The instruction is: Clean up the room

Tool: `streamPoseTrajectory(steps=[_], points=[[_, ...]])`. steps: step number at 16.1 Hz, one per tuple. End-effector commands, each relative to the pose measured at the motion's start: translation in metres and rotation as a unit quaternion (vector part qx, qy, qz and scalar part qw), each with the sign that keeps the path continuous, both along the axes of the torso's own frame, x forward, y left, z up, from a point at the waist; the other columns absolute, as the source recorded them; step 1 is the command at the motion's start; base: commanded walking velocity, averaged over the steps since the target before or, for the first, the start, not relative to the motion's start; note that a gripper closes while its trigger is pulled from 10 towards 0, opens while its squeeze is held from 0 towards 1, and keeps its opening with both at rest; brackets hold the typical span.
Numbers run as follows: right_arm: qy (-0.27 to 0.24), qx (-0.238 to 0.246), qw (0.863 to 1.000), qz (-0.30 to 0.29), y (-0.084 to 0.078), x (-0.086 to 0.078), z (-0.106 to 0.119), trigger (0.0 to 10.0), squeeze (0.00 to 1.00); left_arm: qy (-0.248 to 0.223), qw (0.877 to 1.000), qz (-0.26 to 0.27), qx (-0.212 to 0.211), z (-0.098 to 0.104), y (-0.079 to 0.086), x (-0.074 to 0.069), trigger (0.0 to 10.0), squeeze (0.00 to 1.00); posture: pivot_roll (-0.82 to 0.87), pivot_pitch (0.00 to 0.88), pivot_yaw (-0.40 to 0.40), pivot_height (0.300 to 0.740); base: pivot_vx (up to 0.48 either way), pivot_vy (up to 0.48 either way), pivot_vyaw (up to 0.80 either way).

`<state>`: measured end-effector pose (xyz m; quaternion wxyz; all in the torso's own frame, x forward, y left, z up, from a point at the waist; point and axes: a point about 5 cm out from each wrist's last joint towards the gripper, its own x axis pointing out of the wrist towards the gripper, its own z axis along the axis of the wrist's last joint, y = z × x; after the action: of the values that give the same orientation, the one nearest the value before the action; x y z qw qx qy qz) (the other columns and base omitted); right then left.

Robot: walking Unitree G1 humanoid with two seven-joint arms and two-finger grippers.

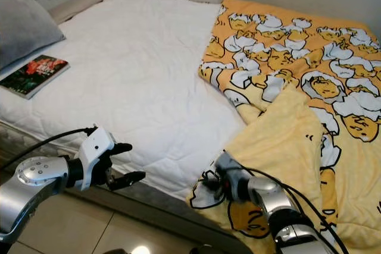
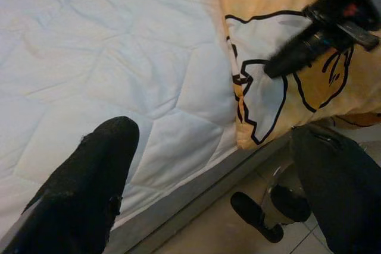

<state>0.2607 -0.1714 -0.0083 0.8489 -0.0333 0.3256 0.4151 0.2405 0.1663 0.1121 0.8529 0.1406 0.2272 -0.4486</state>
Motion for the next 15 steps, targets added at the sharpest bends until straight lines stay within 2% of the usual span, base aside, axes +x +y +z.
streamPoseTrajectory(steps=[1,2,3,4,5,6,9,10,11,12,15], points=[[0.003,0.015,0.999,-0.031,-0.001,-0.002,-0.003,10.0,0.00,-0.006,1.000,-0.003,0.000,0.002,-0.002,0.000,10.0,0.00,0.02,0.000,-0.076,0.740,0.000,0.000,0.00],[0.001,0.032,0.998,-0.061,0.002,0.004,0.000,10.0,0.42,-0.007,1.000,-0.003,0.000,0.002,-0.003,0.001,10.0,0.00,0.02,0.000,-0.075,0.740,0.000,0.000,0.00],[-0.029,0.034,0.993,-0.114,0.005,0.016,0.007,10.0,1.00,-0.023,1.000,0.014,-0.002,0.003,-0.003,0.005,10.0,0.00,0.02,0.000,-0.075,0.740,0.000,0.000,0.00],[-0.059,0.034,0.986,-0.150,0.006,0.023,0.012,10.0,1.00,-0.037,0.999,0.033,-0.009,0.003,-0.003,0.008,10.0,0.00,0.03,0.000,-0.078,0.740,0.000,0.000,0.00],[-0.090,0.042,0.976,-0.195,0.008,0.031,0.018,10.0,1.00,-0.062,0.994,0.093,-0.020,0.001,-0.003,0.017,10.0,0.00,0.03,0.000,-0.078,0.740,0.000,0.000,0.00],[-0.134,0.061,0.958,-0.246,0.009,0.039,0.031,10.0,1.00,-0.095,0.981,0.166,-0.032,0.000,-0.002,0.026,10.0,0.00,0.02,0.000,-0.077,0.740,0.000,0.000,0.00],[-0.163,0.080,0.937,-0.299,0.010,0.044,0.041,10.0,1.00,-0.114,0.964,0.235,-0.048,0.002,-0.002,0.033,10.0,0.00,0.02,0.000,-0.070,0.740,0.000,0.000,0.00],[-0.178,0.093,0.923,-0.328,0.012,0.045,0.047,10.0,1.00,-0.124,0.954,0.265,-0.063,0.004,-0.001,0.034,10.0,0.00,0.01,0.000,-0.065,0.740,0.000,0.000,-0.80],[-0.187,0.099,0.914,-0.346,0.013,0.045,0.050,10.0,1.00,-0.129,0.950,0.275,-0.067,0.005,0.000,0.034,10.0,0.00,0.01,0.000,-0.065,0.740,0.000,0.409,-0.80],[-0.205,0.109,0.896,-0.378,0.014,0.043,0.056,10.0,1.00,-0.137,0.947,0.284,-0.064,0.005,0.003,0.033,10.0,0.00,0.01,0.000,-0.061,0.740,0.000,0.446,-0.80],[-0.203,0.102,0.884,-0.409,0.011,0.038,0.056,10.0,1.00,-0.146,0.944,0.291,-0.056,0.008,0.009,0.033,10.0,0.00,0.02,0.000,-0.061,0.740,0.000,0.455,-0.80]])
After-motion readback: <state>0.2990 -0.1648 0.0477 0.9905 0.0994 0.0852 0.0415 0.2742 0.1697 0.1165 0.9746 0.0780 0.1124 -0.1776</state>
